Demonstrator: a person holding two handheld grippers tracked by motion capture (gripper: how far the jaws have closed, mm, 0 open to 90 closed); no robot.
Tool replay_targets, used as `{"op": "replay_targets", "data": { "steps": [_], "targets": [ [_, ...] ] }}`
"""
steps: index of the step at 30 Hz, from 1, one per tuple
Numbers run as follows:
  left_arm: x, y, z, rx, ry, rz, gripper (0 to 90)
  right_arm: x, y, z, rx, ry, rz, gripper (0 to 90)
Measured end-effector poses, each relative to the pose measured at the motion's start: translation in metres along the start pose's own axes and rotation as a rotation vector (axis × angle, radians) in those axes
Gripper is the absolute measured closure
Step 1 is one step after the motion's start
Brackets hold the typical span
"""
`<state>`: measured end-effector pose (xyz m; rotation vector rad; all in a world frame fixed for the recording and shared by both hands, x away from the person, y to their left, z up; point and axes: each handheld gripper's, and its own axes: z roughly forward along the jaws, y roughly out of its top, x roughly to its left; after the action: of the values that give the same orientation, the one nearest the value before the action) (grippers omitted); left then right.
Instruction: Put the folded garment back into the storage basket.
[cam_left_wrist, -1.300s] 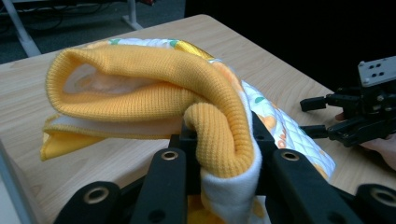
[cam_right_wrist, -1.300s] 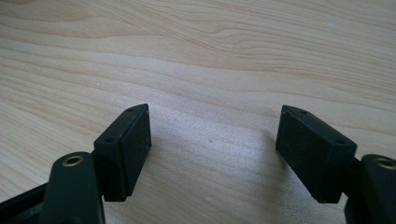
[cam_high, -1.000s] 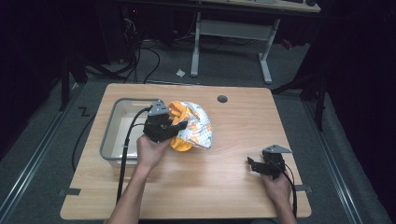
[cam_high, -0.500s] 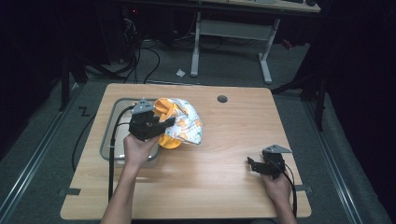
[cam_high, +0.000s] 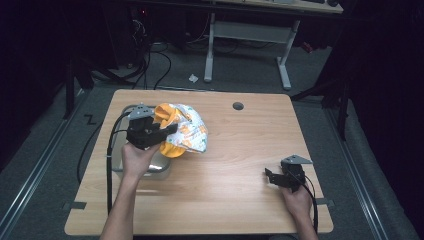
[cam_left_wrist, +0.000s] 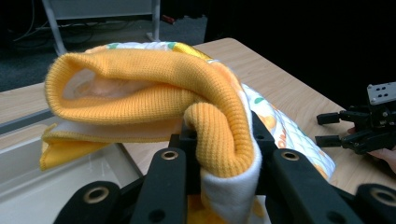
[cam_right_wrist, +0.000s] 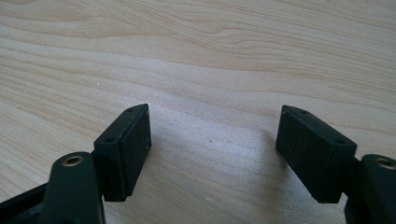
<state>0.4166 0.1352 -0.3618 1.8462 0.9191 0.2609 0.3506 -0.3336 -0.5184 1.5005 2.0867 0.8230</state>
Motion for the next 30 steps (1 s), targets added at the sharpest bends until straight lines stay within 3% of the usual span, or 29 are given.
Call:
{"op": "replay_targets", "data": {
  "steps": [30],
  "targets": [
    [0.024, -0.009, -0.027, 0.011, 0.067, -0.009, 74.2, 0.0, 0.0, 0.0, 0.0, 0.0, 0.0, 26.8]
  ]
}}
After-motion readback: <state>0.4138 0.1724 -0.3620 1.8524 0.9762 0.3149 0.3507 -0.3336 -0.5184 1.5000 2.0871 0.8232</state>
